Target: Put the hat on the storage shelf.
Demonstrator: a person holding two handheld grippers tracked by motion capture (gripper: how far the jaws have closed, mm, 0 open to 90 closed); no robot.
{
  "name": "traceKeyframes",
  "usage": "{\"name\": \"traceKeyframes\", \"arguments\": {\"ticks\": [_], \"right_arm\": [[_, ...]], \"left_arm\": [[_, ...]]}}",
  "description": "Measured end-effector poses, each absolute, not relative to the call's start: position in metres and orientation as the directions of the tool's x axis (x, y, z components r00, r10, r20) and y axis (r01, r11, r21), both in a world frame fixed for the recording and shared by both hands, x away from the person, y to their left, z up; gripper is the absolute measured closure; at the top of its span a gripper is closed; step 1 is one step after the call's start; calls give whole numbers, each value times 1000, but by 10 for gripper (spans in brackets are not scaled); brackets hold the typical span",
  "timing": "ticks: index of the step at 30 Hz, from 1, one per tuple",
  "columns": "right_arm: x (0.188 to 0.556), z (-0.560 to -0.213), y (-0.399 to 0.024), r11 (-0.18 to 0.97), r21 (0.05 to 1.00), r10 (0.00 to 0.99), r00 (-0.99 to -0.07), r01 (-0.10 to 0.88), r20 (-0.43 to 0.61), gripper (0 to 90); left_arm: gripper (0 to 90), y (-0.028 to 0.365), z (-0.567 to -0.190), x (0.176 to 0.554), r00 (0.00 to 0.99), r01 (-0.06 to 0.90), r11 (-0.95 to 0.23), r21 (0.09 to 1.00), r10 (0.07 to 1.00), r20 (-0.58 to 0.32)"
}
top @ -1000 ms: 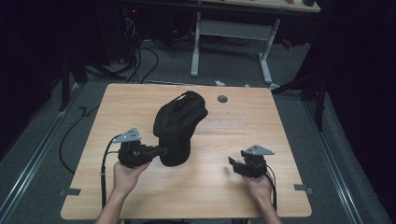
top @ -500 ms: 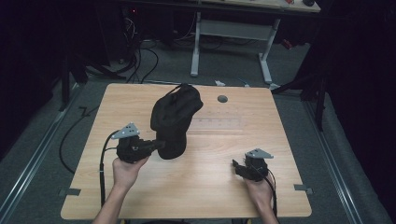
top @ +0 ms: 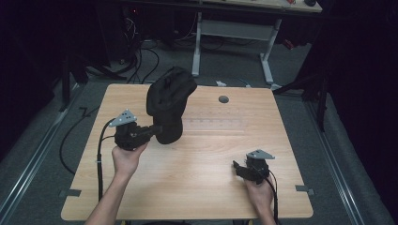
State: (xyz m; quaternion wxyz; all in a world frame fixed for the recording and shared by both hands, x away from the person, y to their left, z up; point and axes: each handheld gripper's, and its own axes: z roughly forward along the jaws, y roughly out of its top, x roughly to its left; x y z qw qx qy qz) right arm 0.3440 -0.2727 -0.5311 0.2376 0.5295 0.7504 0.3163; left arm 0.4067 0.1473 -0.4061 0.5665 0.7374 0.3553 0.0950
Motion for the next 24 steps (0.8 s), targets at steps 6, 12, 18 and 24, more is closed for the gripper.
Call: {"name": "traceKeyframes", "arguments": {"ticks": [6, 12, 18, 24], "right_arm": [[344, -531, -273, 239, 727, 945, -326, 644, -22, 353], [344, -531, -273, 239, 727, 945, -326, 644, -22, 353], [344, -531, -273, 239, 727, 945, -326, 644, -21, 352], [344, -531, -273, 240, 726, 945, -327, 644, -22, 351]], "left_arm": [[862, 145, -401, 415, 725, 405, -104, 908, 642, -250], [862, 143, -398, 430, 706, 401, -86, 912, 663, -248], [862, 141, -399, 441, 691, 410, -73, 909, 675, -257], [862, 133, -398, 460, 685, 415, -93, 905, 687, -244]]}}
